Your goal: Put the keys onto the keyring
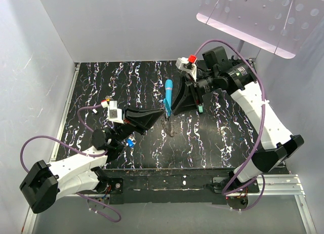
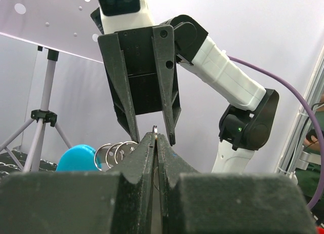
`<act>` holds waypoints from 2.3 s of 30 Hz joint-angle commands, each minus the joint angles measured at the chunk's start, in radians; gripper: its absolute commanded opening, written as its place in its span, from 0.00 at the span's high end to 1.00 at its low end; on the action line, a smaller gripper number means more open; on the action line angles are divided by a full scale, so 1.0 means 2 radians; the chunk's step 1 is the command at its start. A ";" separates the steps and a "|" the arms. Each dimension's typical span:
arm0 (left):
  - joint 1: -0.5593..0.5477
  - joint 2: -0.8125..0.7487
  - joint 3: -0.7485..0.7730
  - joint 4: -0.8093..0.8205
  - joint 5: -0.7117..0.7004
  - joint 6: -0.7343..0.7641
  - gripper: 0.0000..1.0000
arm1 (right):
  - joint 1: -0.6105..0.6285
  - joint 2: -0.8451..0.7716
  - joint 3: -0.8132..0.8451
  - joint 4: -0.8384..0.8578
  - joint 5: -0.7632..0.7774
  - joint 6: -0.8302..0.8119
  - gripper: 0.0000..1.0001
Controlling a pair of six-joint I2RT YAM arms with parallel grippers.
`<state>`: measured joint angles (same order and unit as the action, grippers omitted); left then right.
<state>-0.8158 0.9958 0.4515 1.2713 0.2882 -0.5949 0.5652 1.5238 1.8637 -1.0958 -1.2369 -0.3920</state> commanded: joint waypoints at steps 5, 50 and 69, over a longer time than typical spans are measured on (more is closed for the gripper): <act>0.001 0.000 0.017 0.033 -0.008 -0.005 1.00 | 0.017 0.007 0.024 0.027 0.019 0.024 0.60; 0.001 -0.012 0.008 0.031 -0.031 0.005 1.00 | 0.053 0.007 -0.011 0.066 0.014 0.058 0.99; 0.006 -0.163 0.027 -0.305 -0.036 0.111 1.00 | -0.022 -0.108 -0.120 0.003 0.111 -0.073 0.39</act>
<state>-0.8131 0.7311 0.4496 0.9356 0.2417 -0.4564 0.5735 1.3613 1.7206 -1.0836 -1.0485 -0.4805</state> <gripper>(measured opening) 0.018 0.604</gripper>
